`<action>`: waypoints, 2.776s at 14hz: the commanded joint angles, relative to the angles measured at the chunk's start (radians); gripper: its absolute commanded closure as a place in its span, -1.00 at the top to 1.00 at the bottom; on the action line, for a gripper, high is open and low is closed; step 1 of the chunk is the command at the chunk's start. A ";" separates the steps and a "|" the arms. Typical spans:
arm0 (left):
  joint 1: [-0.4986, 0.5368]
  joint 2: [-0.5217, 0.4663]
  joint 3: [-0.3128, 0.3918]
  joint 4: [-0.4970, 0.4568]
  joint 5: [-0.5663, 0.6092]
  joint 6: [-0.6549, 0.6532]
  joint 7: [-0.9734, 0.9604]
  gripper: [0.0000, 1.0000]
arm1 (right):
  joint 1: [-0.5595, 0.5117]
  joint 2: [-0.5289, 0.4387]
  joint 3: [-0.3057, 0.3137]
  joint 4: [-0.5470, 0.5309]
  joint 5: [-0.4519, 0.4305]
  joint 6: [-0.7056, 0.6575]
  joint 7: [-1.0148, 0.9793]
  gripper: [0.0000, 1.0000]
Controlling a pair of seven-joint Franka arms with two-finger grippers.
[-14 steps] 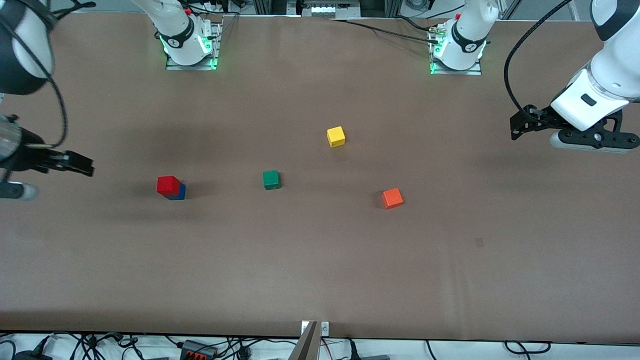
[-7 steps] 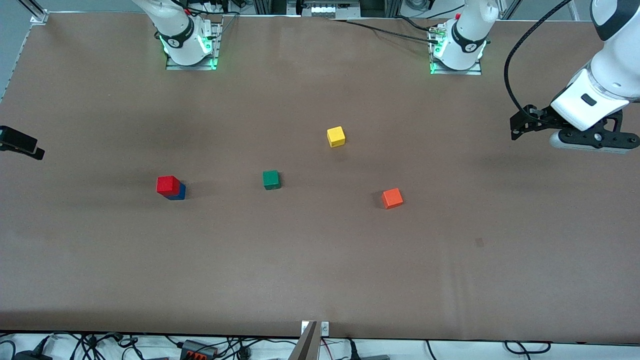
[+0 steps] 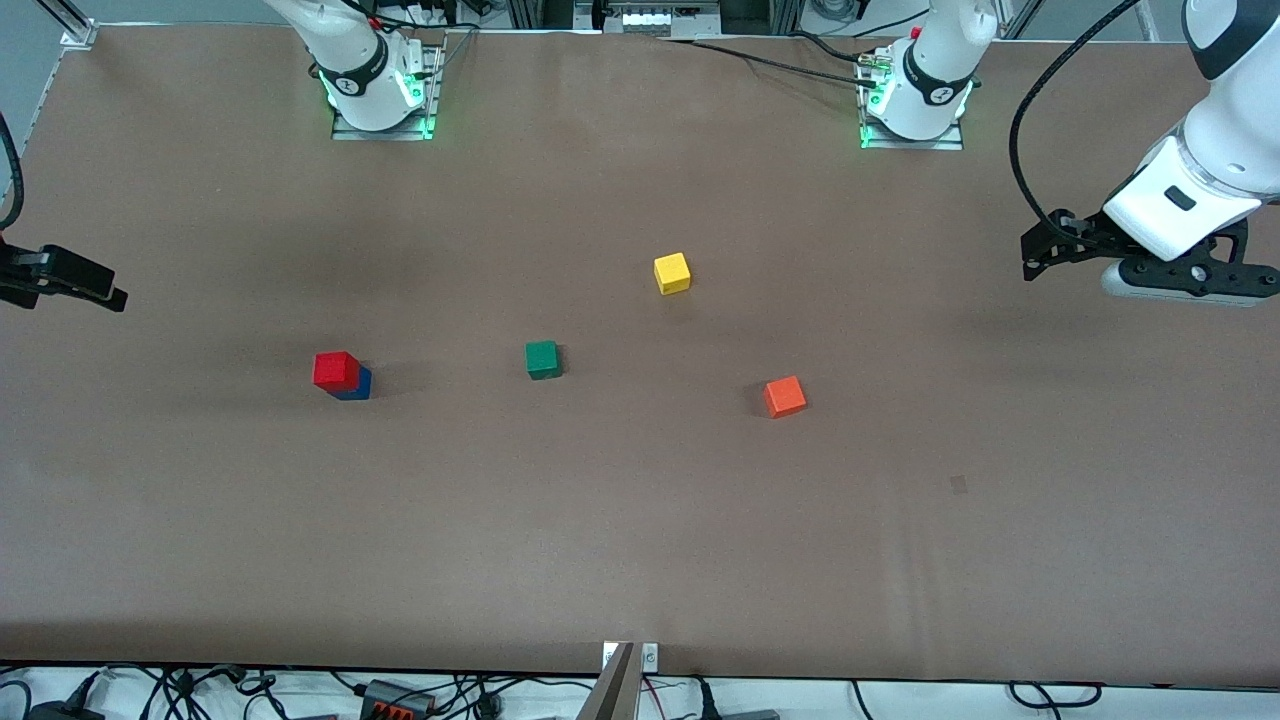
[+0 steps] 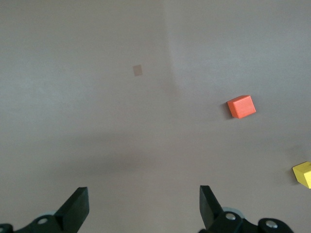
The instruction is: Pass red block to right arm, stack on blue
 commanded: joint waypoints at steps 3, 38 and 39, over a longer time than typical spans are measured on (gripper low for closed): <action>-0.003 0.017 0.000 0.037 -0.013 -0.023 -0.011 1.00 | -0.004 -0.173 0.006 -0.246 -0.013 0.086 0.002 1.00; -0.003 0.018 0.000 0.037 -0.013 -0.023 -0.011 1.00 | 0.007 -0.224 0.004 -0.315 -0.030 0.158 -0.007 1.00; -0.003 0.017 0.000 0.037 -0.013 -0.023 -0.011 1.00 | 0.005 -0.224 0.004 -0.315 -0.031 0.158 -0.007 1.00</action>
